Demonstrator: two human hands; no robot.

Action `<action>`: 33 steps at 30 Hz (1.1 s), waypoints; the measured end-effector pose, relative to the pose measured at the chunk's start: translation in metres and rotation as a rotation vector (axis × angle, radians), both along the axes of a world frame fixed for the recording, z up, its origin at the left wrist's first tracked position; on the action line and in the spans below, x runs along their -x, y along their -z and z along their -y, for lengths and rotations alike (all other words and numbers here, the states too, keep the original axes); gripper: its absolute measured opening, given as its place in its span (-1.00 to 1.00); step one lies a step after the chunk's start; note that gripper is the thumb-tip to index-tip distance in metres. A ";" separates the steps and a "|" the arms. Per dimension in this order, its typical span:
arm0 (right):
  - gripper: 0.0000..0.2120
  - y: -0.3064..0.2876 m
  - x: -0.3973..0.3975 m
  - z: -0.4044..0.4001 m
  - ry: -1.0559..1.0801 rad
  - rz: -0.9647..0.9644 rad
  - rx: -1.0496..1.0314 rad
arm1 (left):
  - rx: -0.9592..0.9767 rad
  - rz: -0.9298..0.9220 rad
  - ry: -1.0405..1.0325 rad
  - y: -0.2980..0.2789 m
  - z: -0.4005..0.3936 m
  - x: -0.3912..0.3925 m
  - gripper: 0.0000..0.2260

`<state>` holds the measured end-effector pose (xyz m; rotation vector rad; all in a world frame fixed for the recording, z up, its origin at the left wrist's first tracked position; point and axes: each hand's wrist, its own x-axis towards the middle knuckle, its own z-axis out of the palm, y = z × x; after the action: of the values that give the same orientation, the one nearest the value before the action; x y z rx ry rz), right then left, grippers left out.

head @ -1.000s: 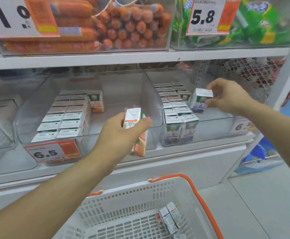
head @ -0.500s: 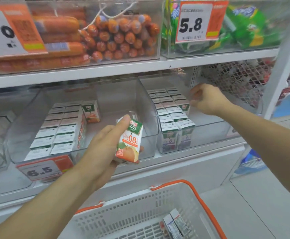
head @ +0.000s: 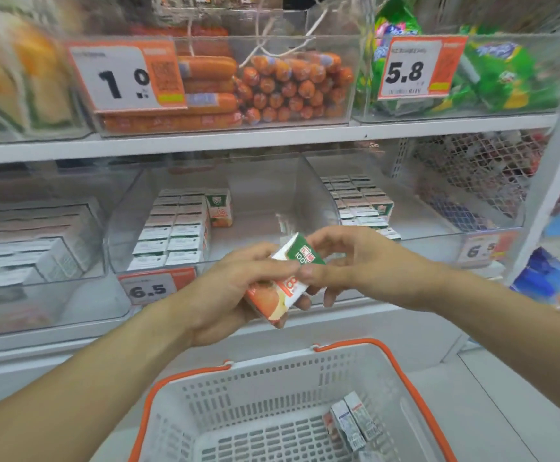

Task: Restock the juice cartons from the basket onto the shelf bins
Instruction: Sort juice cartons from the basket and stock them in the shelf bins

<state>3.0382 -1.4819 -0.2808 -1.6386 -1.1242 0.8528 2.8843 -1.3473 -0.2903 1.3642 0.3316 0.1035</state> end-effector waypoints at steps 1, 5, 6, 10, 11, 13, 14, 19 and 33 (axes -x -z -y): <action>-0.73 -0.001 0.005 -0.005 -0.018 -0.007 -0.002 | -0.031 -0.017 -0.014 -0.001 -0.003 0.007 -0.55; -0.74 -0.005 0.028 -0.033 -0.038 -0.025 -0.070 | -0.217 -0.022 -0.130 0.002 -0.023 0.037 -0.47; -0.73 -0.006 0.031 -0.042 -0.014 -0.025 -0.104 | -0.345 0.000 -0.164 0.004 -0.030 0.045 -0.39; -0.64 -0.011 0.019 -0.088 0.221 0.195 -0.231 | -1.380 -0.061 -0.340 0.018 -0.077 0.070 -0.28; -0.62 -0.010 0.011 -0.102 0.290 0.315 -0.230 | -1.529 -0.075 -0.370 0.024 -0.090 0.072 -0.30; -0.56 -0.007 -0.005 -0.131 0.390 0.507 -0.197 | -1.617 -0.148 -0.380 0.035 -0.108 0.073 -0.36; -0.53 -0.003 -0.012 -0.148 0.413 0.573 -0.170 | -1.606 -0.175 -0.380 0.042 -0.115 0.072 -0.40; -0.53 0.029 -0.037 -0.235 0.348 0.657 -0.014 | -1.697 -0.098 -0.422 0.064 -0.129 0.061 -0.63; -0.50 0.047 -0.038 -0.271 0.348 0.731 0.150 | -1.677 -0.087 -0.444 0.064 -0.133 0.056 -0.66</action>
<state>3.0767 -1.2110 -0.3275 -2.2773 -1.2053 0.0945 2.8284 -1.2147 -0.3548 2.9216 0.6692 0.8339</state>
